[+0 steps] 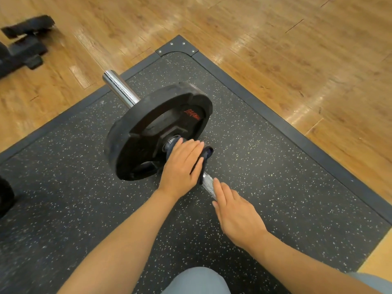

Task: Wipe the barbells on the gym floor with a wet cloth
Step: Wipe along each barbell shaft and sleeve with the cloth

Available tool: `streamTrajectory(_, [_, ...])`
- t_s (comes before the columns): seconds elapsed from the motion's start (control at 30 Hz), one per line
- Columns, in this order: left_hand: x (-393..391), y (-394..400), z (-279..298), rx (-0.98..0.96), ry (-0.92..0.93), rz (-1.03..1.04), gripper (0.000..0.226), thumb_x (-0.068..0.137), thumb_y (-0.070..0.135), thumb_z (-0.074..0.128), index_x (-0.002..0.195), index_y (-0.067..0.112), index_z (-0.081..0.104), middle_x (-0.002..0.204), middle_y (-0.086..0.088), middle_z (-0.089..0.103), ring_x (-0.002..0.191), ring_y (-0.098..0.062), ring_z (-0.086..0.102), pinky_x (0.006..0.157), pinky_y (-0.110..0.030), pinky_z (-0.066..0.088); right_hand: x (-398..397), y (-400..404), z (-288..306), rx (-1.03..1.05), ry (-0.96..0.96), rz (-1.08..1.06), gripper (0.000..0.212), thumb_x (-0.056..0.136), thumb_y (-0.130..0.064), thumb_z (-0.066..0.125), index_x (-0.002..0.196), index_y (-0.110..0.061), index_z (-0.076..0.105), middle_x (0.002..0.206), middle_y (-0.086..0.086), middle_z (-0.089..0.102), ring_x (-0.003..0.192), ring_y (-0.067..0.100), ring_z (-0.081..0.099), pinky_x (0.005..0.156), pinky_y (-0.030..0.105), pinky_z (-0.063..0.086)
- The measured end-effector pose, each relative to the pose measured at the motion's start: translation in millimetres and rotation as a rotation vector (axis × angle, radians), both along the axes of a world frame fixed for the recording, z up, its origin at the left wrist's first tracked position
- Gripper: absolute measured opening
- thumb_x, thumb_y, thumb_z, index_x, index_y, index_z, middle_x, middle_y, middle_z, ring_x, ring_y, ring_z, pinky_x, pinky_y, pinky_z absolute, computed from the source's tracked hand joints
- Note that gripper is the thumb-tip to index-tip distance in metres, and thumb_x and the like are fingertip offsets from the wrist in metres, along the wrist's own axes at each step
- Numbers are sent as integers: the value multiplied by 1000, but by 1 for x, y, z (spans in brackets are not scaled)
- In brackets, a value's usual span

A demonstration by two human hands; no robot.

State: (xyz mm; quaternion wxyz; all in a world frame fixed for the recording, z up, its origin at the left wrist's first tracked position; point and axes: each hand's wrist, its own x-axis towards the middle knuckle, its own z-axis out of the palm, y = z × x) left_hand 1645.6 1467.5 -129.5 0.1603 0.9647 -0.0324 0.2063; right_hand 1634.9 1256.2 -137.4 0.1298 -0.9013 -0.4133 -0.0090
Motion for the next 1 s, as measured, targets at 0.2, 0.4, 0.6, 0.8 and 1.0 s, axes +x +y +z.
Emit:
streamTrajectory(0.2, [-4,10,4,-55,16,-85,39,102,22,45,128,-3,60,127,-14,63,125,-25,54,116,-41,33,-4,2,2,-16,-19,14,52,100,-29,30,141,2,37,114,13,66,79,24,66,64,32,59])
streamTrajectory(0.4, [25,7,18,-217,133,7,36,95,28,48,110,6,72,105,-5,73,100,-20,66,103,-38,46,-1,0,1,-13,-31,15,52,101,-30,32,142,2,39,112,11,65,77,22,65,61,29,57])
streamTrajectory(0.6, [-11,1,1,-79,-17,-18,39,103,22,45,130,-2,59,128,-14,62,126,-26,55,115,-45,34,-3,2,2,3,-16,24,51,101,-30,31,141,2,38,112,10,65,80,22,65,66,29,57])
streamTrajectory(0.8, [18,31,20,-125,74,-111,35,97,23,46,109,-1,68,105,-12,69,99,-25,63,109,-25,32,-2,1,-2,-22,-23,28,52,103,-28,28,143,4,35,117,14,63,92,27,64,80,36,58])
streamTrajectory(1.0, [2,-14,4,-203,44,182,35,99,22,45,117,1,66,117,-11,67,118,-26,58,116,-37,29,-1,1,-5,-79,-37,77,53,101,-22,31,145,7,27,141,26,51,125,39,55,104,46,48])
